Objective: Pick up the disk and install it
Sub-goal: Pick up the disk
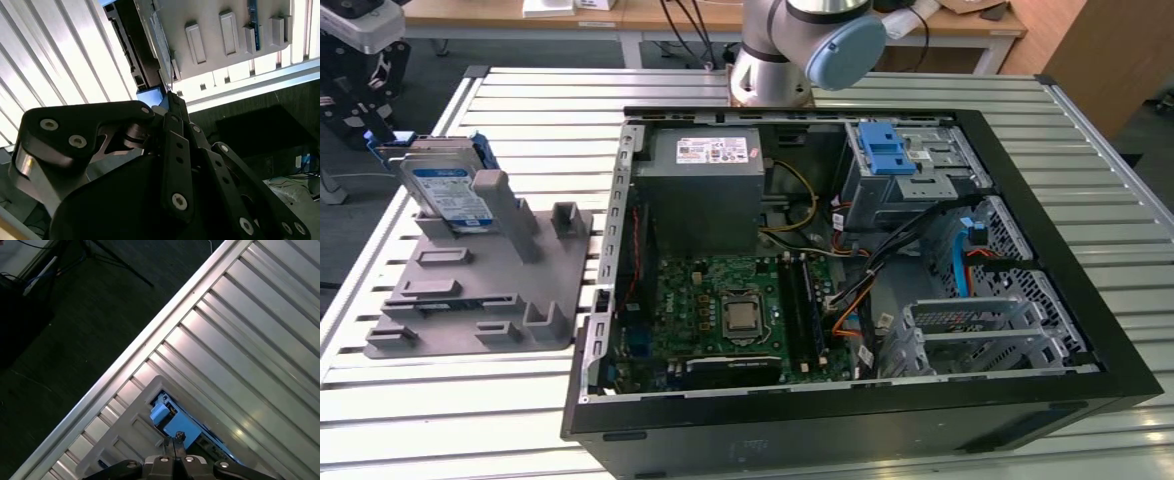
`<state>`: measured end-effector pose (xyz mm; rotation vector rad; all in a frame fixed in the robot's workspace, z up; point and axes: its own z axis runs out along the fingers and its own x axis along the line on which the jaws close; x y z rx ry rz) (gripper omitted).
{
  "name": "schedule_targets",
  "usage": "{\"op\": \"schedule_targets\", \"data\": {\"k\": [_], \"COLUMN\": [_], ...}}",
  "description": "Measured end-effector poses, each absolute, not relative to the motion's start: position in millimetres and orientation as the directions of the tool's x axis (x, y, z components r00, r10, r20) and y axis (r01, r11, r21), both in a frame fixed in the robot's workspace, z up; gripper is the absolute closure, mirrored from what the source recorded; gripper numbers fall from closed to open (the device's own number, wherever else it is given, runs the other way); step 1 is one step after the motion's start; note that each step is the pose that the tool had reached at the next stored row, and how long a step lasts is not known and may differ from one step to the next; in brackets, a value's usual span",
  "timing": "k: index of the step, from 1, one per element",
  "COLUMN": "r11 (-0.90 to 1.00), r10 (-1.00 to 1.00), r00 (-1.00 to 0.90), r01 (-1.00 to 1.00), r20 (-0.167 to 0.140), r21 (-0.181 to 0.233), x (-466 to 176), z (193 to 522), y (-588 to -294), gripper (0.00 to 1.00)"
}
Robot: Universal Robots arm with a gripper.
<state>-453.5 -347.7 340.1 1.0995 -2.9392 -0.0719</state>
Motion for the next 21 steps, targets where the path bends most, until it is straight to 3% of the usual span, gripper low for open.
{"op": "schedule_targets", "data": {"k": [21], "r11": [0.722], "r10": [-0.691], "r00": [-0.723], "r01": [-0.691], "r20": [-0.014], "r21": [0.044], "x": [-453.6], "z": [340.1], "y": [-347.7], "gripper": [0.89]}}
